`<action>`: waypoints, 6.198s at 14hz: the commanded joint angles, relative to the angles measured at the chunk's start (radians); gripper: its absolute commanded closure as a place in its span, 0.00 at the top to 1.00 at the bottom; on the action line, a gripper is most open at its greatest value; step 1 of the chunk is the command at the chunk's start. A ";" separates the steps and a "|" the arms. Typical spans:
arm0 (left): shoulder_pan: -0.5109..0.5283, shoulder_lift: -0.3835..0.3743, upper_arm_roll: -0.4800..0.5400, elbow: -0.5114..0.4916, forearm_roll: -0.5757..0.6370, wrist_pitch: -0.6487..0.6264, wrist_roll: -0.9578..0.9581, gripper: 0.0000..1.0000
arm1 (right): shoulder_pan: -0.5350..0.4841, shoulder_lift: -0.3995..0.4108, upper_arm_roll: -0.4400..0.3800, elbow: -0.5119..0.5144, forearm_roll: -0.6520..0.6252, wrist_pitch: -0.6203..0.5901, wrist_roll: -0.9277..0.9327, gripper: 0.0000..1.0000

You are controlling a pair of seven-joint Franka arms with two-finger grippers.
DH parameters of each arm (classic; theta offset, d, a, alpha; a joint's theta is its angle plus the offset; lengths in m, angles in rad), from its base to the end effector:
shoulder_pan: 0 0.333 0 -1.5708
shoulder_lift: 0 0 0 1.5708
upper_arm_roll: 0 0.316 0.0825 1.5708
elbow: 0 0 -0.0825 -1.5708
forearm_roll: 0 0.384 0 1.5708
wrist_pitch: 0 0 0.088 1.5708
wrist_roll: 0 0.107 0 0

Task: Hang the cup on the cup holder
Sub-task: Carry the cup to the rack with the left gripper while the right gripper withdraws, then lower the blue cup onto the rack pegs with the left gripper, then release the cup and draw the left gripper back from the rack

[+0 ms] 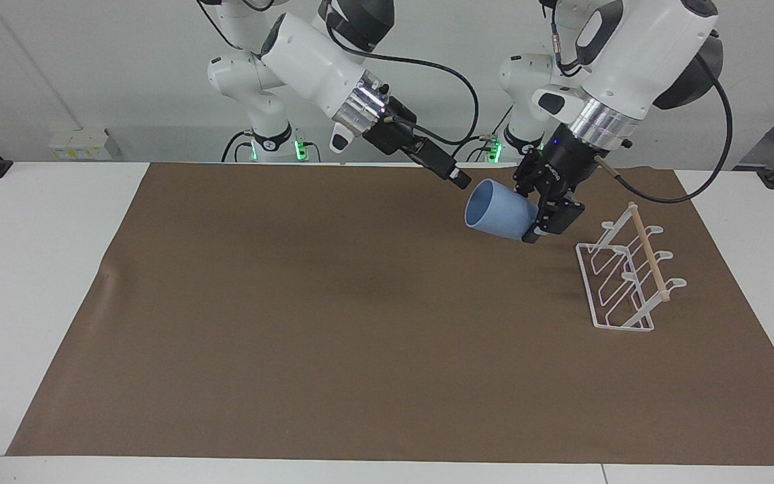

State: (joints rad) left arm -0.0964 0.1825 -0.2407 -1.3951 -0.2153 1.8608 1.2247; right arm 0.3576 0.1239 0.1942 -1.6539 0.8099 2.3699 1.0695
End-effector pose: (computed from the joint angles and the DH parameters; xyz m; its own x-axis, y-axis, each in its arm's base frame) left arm 0.5998 -0.2112 0.6360 0.0183 -0.9425 0.3338 -0.9819 -0.0799 -0.1718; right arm 0.5501 0.3398 0.6036 0.6517 -0.5892 -0.4777 -0.7185 -0.2777 -0.6377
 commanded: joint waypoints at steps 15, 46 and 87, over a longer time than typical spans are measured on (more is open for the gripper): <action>0.049 -0.078 0.000 -0.269 0.801 -0.026 -0.096 0.00 | -0.143 -0.052 -0.007 0.098 -0.920 -0.475 -1.057 0.96; 0.146 -0.055 -0.002 -0.515 1.288 0.135 -0.100 1.00 | -0.456 -0.167 -0.019 -0.159 -0.862 -0.552 -1.068 1.00; 0.215 -0.224 0.026 -0.098 0.246 -0.473 -1.017 1.00 | -0.462 -0.165 -0.019 -0.147 -0.862 -0.561 -1.063 1.00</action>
State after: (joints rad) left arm 0.0935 0.0124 -0.2081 -1.4108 0.0626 1.3453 0.2467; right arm -0.0849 -0.0203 0.1627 -1.7812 -0.0690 1.7942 0.0029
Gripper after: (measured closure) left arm 0.000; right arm 0.000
